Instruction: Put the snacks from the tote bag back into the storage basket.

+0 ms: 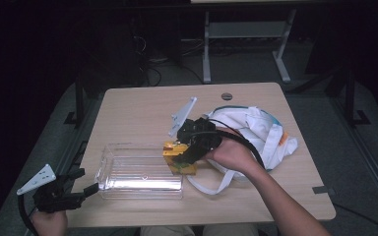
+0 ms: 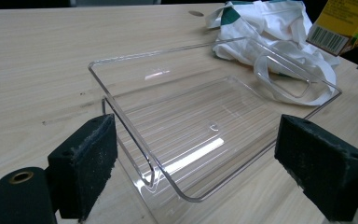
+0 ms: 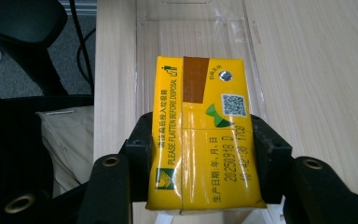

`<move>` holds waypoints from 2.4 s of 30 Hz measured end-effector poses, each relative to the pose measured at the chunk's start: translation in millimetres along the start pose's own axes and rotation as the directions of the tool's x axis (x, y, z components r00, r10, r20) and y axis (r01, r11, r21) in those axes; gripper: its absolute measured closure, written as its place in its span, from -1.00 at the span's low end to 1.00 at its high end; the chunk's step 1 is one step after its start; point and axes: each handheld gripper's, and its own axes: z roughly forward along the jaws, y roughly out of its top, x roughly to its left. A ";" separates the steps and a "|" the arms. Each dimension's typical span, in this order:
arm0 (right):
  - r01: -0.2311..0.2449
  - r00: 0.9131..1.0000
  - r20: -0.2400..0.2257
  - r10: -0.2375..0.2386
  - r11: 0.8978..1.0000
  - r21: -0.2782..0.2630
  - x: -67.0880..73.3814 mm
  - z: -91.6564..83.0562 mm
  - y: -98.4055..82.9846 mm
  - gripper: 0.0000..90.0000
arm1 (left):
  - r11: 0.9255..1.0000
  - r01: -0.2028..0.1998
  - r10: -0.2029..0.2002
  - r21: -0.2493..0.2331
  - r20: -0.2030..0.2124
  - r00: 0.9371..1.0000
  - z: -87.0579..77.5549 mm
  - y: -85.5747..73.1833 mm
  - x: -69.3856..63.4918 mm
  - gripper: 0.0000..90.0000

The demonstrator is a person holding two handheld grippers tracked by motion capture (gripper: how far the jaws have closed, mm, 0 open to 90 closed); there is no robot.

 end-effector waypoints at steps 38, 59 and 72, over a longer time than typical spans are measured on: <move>0.031 0.998 -0.063 -0.031 1.000 -0.003 9.1 43.6 22.0 0.14 | 1.000 0.003 -0.003 0.002 0.002 1.000 -0.3 -0.7 1.3 -0.72; 0.017 0.997 -0.081 -0.017 1.000 0.008 8.9 65.0 20.4 0.13 | 1.000 0.005 -0.005 -0.004 0.001 1.000 -0.9 -0.7 1.6 -0.72; 0.009 0.996 -0.086 -0.007 1.000 0.021 8.1 76.5 16.4 0.13 | 1.000 0.001 -0.001 -0.003 0.002 1.000 -1.2 -0.7 2.0 -0.72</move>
